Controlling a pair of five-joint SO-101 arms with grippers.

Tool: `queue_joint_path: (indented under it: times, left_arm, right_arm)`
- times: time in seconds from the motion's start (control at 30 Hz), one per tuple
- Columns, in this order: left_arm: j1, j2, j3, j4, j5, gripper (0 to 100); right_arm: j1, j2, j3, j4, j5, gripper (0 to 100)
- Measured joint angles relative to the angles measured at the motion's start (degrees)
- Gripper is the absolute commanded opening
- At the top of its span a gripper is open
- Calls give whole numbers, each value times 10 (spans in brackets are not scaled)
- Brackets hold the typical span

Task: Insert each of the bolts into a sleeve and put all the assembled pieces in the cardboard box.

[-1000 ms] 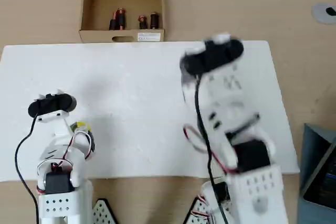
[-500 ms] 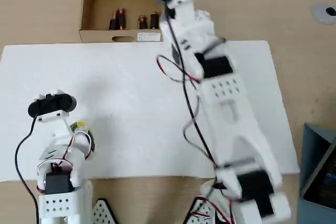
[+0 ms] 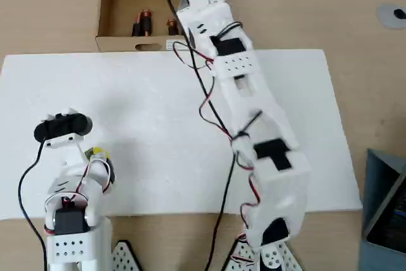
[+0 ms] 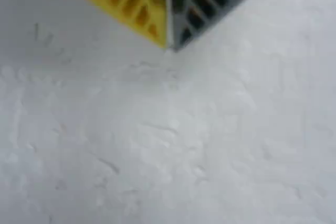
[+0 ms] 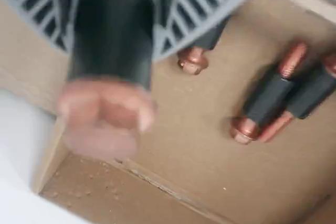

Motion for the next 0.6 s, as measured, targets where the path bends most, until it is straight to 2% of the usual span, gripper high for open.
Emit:
queue_joint_path:
  times: [0.17,0.37,0.5,0.6]
  left_arm:
    - [0,0,0,0,0,4]
    - [0,0,0,0,0,4]
    - [0,0,0,0,0,4]
    - [0,0,0,0,0,4]
  right_arm:
    - [-6,119,-98,-21,44,9]
    - [-28,236,-224,-22,61,12]
    - [-44,278,-267,-19,105,13]
    - [-54,289,-283,19,130,13]
